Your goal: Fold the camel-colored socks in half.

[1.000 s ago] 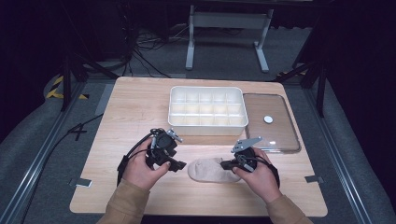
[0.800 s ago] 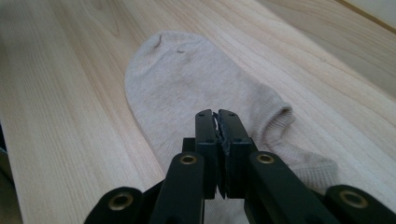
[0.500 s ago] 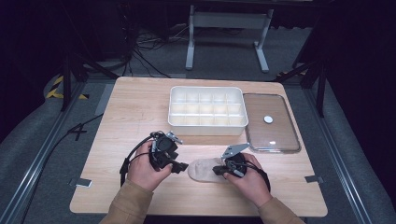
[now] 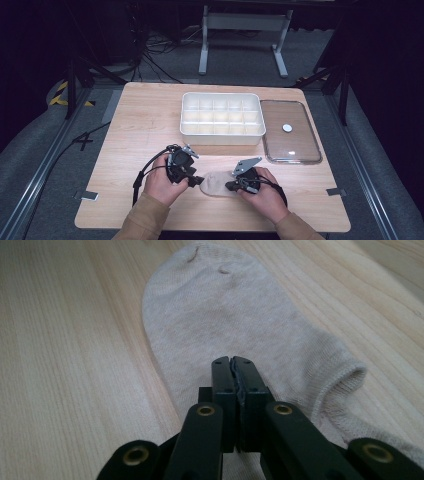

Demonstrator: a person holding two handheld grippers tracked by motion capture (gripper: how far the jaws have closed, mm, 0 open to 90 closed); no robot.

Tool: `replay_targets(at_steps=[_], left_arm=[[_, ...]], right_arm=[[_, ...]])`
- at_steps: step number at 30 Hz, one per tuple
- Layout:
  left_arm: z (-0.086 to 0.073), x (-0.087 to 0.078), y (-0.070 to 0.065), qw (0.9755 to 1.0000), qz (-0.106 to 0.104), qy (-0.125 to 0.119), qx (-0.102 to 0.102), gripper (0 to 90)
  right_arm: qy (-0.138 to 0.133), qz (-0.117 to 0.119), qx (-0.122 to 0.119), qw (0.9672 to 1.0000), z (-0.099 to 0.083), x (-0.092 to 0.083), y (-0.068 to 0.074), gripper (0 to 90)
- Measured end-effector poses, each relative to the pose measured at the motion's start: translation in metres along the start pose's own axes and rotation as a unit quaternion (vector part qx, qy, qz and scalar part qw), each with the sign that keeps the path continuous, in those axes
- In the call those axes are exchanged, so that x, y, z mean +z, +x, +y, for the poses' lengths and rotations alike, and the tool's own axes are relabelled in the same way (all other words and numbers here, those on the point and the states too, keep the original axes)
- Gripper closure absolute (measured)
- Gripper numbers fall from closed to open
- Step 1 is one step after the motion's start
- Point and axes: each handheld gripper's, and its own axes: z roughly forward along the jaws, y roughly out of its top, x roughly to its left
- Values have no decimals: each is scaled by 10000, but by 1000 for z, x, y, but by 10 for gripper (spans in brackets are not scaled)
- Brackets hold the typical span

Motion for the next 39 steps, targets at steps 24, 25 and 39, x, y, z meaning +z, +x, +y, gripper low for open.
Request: replay_targets(at_steps=[24, 25, 39], left_arm=[[10, 47, -8, 9984, 213, 512, 50, 332], [11, 48, -8, 9982, 245, 541, 78, 335], [10, 49, -9, 9976, 247, 614, 210, 659]], right_arm=[[-198, -44, -283, 9994, -5, 0, 5, 894], [-201, -57, -297, 9993, -6, 0, 5, 894], [-207, -69, -378, 9990, -6, 0, 6, 894]])
